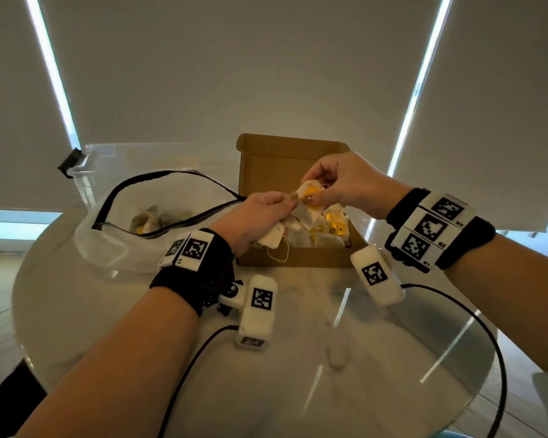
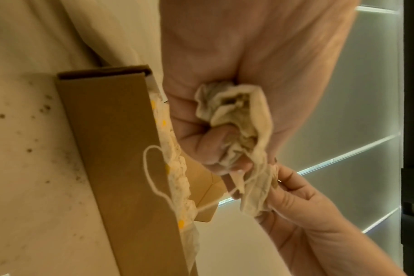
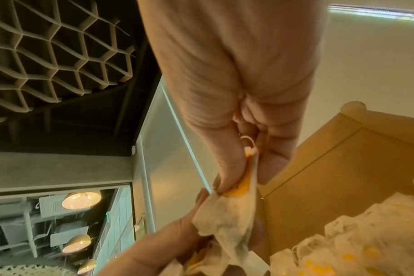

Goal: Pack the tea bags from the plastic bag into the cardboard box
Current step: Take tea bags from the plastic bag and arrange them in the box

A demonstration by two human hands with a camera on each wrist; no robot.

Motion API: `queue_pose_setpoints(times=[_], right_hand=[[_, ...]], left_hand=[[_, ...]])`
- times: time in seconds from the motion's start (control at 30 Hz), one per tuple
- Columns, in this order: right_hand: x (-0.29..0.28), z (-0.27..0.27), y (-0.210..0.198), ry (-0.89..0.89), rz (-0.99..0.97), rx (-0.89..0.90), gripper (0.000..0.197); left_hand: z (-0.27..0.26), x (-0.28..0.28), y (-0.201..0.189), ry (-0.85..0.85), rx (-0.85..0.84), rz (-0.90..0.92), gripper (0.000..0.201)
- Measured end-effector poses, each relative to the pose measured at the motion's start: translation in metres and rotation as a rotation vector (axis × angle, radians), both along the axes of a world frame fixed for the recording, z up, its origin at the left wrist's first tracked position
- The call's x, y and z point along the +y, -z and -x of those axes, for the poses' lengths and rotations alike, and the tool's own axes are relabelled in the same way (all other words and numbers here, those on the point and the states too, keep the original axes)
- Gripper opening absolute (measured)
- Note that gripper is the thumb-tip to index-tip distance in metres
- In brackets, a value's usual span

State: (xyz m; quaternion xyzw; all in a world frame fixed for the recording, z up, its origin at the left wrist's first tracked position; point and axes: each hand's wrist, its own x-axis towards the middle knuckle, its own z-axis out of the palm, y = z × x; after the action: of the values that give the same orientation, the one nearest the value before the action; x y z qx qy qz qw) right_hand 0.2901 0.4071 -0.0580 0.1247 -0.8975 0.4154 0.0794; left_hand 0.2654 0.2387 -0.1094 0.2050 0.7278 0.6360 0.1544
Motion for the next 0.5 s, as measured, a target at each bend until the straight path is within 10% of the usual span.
queue_pose_setpoints(times=[0.27, 0.5], right_hand=[[0.0, 0.001, 0.004, -0.071, 0.088, -0.162, 0.039], [0.026, 0.011, -0.002, 0.049, -0.474, -0.053, 0.011]], left_hand=[[0.001, 0.006, 0.006, -0.049, -0.035, -0.116, 0.024], [0.005, 0.008, 0.006, -0.165, -0.042, 0.041, 0.02]])
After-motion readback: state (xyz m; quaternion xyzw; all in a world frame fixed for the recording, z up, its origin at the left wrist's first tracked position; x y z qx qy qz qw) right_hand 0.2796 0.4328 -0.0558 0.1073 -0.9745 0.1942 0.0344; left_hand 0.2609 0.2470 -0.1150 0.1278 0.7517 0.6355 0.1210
